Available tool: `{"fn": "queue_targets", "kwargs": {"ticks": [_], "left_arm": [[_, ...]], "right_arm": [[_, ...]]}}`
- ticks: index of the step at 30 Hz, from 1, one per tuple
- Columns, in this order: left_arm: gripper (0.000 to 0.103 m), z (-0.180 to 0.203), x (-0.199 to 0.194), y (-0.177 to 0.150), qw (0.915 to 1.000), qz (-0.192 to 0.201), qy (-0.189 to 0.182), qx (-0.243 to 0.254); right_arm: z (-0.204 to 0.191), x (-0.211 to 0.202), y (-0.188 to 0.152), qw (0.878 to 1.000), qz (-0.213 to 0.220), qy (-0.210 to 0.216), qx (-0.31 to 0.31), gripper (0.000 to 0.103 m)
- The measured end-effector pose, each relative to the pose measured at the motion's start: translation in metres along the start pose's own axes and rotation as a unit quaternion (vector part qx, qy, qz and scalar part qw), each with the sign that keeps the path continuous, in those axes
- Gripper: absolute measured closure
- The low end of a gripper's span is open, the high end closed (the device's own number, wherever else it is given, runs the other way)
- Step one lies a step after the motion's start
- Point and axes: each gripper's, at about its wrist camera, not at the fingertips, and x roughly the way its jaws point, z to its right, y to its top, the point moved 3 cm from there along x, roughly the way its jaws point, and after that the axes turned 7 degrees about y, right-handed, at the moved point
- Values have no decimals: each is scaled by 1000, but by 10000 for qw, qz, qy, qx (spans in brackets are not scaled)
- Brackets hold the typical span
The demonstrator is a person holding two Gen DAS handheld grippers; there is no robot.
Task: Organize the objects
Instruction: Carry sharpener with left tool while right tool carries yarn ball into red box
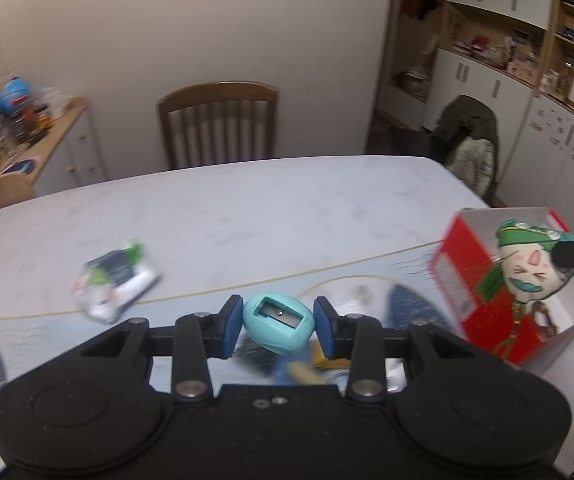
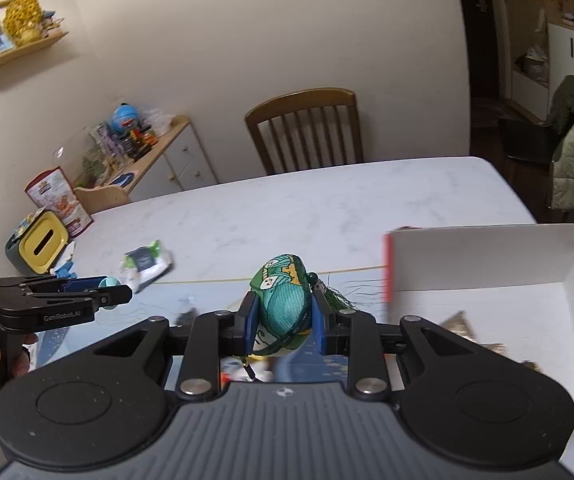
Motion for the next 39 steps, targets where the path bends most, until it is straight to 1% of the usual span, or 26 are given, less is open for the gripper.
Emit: {"fn": "queue_targets", "kwargs": {"ticks": [3,6,9,14,20,22,28,35,39], "left_arm": [[67,33,-4,12,9999,21,-111,81],[67,69,-5,20,9995,42,-267,183],[67,108,2,24,9990,19,-375,245],[67,166,18,32,9982,-86,-551,231],[66,224,28,43,9969,-43,-681,404],[66,237,38,43,9966,-53,-689,441],[67,269,75,32,9954,-348,-744,486],[67,301,106,33,9929,-623,-702,732],[67,316,127,25,9887,-918,-731,931]], "right_arm": [[28,-17,4,9999,41,21,95,77],[57,-33,9,9999,119,-69,49,77],[91,-42,11,9997,98,-215,50,77],[148,-52,8,9995,-4,-286,122,77],[187,-61,12,9993,-57,-355,31,77],[199,-56,8,9991,-146,-391,26,77],[230,-34,-9,9978,-488,-455,1,77],[242,-15,-17,9952,-784,-519,-260,77],[248,-1,-27,9924,-1036,-551,-369,77]]}}
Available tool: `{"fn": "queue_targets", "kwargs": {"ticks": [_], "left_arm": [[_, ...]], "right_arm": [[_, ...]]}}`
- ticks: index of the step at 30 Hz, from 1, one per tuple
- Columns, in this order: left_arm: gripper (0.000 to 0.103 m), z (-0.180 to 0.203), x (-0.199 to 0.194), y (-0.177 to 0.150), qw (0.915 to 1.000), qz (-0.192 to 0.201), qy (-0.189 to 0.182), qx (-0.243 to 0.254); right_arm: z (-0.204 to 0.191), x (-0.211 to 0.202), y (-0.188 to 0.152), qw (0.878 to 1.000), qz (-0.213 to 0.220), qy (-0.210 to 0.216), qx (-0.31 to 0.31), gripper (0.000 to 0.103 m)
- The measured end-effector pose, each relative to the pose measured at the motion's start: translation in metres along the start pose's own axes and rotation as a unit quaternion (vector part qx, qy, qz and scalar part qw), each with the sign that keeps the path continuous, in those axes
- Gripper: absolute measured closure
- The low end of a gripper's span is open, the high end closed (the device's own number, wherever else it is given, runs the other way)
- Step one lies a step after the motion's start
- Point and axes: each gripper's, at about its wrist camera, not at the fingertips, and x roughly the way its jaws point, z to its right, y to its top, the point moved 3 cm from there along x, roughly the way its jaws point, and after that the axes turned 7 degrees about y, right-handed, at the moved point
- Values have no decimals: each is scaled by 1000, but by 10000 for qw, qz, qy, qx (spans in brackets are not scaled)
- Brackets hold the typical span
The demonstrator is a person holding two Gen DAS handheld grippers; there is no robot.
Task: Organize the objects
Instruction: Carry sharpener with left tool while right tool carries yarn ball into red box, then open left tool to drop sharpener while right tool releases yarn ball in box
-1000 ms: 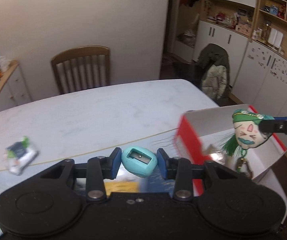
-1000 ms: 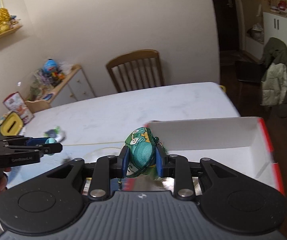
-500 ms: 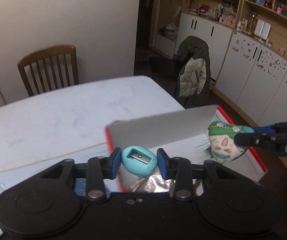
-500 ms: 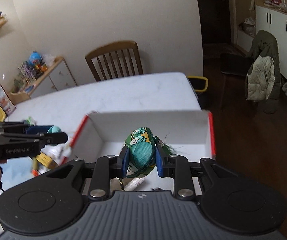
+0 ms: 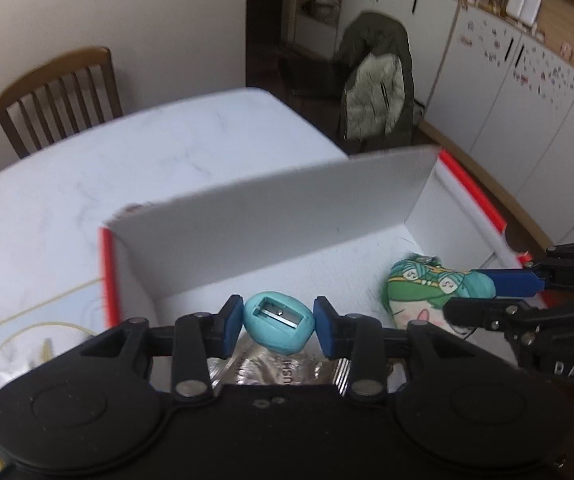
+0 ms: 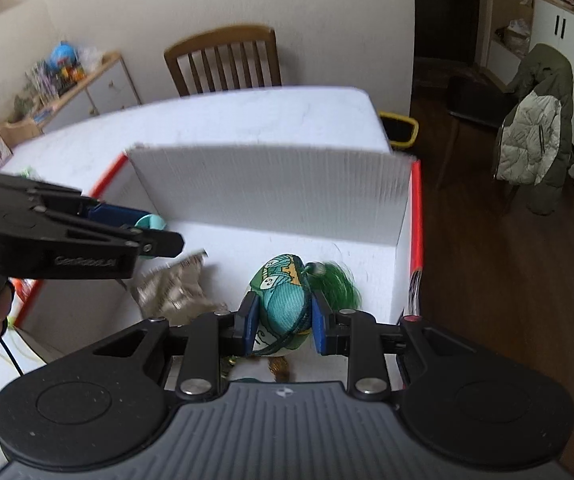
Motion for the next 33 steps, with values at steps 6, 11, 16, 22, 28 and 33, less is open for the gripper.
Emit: {"fn": "queue_targets", "kwargs": {"ticks": [6,11,16,22,28,33], "left_arm": [[67,11,19,2,9990,-420,-45,147],[67,13,32,1,9972,-695,-84,248],[67,13,37,-1,9965,-770,-96,326],[46,14,30,10,9966,-774,-221,195],[30,8,12,10,9988,-421,-250,66],[23,-3,-20,6,9998,-12,-167,87]], "right_arm": [[0,11,-4,9993,-313,-52,-181,75],[1,15,-8,9986,-453,22,-258,74],[-3,16,-8,9982,-448,-10,-399,73],[-11,-2,-1,9972,-492,-67,-551,47],[-18,-13,-1,9979,-334,-60,-556,44],[-28,-24,3,9981,-170,-66,-597,44]]}}
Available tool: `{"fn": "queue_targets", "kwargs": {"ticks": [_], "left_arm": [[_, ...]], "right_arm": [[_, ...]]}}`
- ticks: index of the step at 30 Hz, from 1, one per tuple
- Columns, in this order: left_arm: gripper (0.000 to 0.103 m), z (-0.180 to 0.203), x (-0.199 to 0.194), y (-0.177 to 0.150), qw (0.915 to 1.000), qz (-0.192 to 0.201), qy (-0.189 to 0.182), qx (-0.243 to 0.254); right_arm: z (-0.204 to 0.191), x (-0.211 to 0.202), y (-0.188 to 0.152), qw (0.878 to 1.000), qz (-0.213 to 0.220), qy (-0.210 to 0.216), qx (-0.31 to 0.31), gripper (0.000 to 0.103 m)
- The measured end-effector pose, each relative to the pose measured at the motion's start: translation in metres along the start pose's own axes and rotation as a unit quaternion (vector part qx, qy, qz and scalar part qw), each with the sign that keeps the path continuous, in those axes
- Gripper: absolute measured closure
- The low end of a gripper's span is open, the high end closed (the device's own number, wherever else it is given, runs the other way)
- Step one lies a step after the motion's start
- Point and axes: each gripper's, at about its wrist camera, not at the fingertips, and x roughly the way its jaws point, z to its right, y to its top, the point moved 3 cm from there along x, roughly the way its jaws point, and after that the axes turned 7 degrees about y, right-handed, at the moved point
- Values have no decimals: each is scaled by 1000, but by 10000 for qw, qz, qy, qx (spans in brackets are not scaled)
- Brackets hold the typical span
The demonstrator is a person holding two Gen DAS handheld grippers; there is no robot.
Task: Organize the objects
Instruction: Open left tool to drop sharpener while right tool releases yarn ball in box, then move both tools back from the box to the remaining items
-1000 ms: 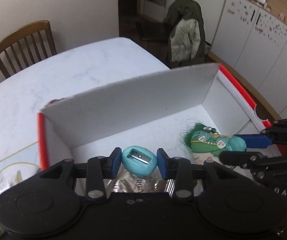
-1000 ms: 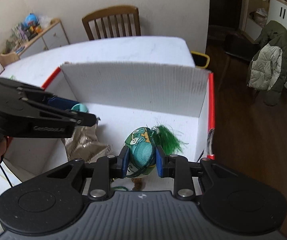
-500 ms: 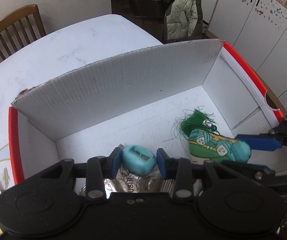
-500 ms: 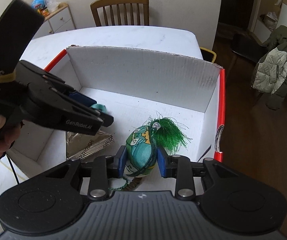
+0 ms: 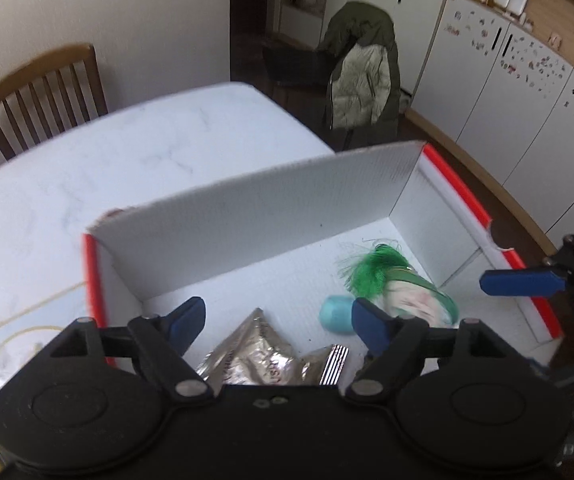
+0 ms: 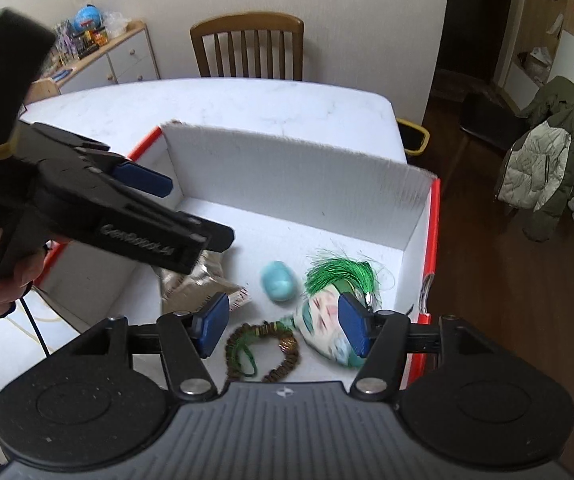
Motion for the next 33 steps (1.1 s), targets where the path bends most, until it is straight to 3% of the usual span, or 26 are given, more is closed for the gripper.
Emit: {"fn": "queue_targets", "kwargs": {"ticks": [6,12,16,18,22,26,33], "left_arm": [[20,-29,-40,-8,9994,216,74,-268],[20,-70,-56,-32,9976,427,245,-481],[19,-104,-76,-43,9963,471,356,-622],[13,-122,-89,-46,9954,518,435,-682],[10,-159,-104,-56,9935,595,604,-765],[10,-199,-110,-71,9911,589,785,-903],[1,-264,-134,-88,9873,741,979,-1007]], "right_arm": [[-23,-19,11,9997,230,54,-29,37],[-58,-11,13,9994,325,81,-86,34],[-91,-9,25,9992,306,233,-104,32],[-110,-10,34,9987,369,308,-175,26],[-149,0,45,9977,460,404,-293,25],[-186,19,55,9971,492,524,-231,25],[-240,35,73,9963,654,564,30,19]]}}
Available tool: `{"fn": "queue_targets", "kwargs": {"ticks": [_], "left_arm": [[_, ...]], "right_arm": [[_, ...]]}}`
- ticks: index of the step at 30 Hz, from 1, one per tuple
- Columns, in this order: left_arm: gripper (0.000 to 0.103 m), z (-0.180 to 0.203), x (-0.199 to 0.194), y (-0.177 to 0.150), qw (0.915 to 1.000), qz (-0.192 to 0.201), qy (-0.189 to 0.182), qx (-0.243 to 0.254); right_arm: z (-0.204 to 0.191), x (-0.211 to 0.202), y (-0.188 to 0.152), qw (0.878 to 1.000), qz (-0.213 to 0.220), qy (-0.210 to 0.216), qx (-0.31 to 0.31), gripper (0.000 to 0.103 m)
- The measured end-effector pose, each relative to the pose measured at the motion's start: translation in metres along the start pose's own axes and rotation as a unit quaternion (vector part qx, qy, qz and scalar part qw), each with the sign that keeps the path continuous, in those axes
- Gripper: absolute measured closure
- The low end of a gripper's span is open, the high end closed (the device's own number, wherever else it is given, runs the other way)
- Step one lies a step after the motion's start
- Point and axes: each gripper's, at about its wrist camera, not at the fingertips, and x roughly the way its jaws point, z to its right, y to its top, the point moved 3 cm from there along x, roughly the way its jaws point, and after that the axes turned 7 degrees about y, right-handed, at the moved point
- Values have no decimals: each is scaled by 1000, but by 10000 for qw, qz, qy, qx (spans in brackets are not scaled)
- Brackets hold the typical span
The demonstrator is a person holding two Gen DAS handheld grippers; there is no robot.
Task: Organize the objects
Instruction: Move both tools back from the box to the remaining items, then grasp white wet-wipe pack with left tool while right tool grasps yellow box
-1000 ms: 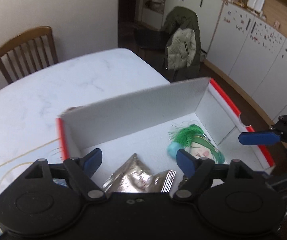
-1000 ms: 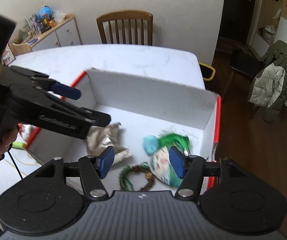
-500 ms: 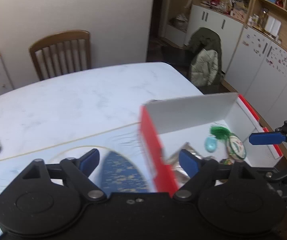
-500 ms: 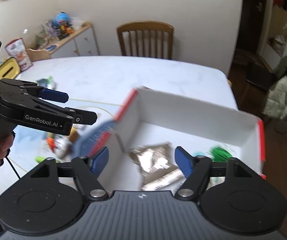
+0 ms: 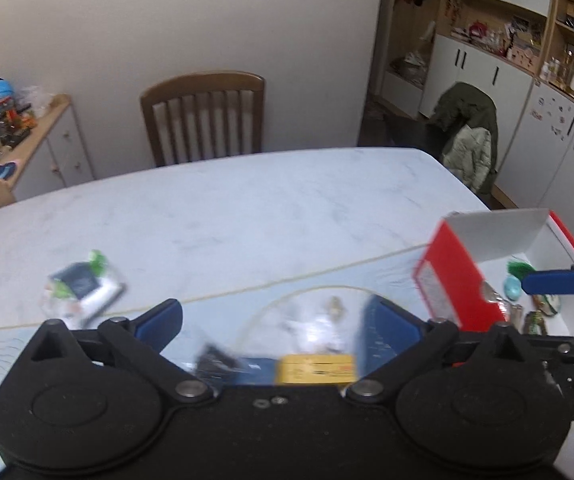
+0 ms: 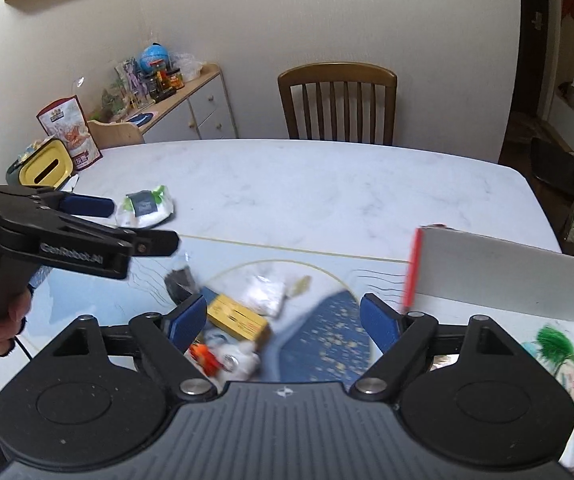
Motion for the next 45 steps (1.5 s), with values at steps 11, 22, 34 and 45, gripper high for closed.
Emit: {"fn": "queue_targets", "kwargs": {"ticks": [11,22,34,45], "left_arm": [[0,-87,28,-13,9992,-14,358,-177],[0,-166,90,-6,9961,-29,689,-553],[1,-192,154,-17,9954,-260,803,-455],[3,-201,192,-26,9954,-326,798,-414]], "right_arm": [[-38,53,-10,9993,-248,-235,175,19],[-40,88,-10,9978,-452,-435,209,19],[-38,155,-22,9934,-994,-569,53,19],[-33,184,-25,9913,-1061,-613,487,19]]}}
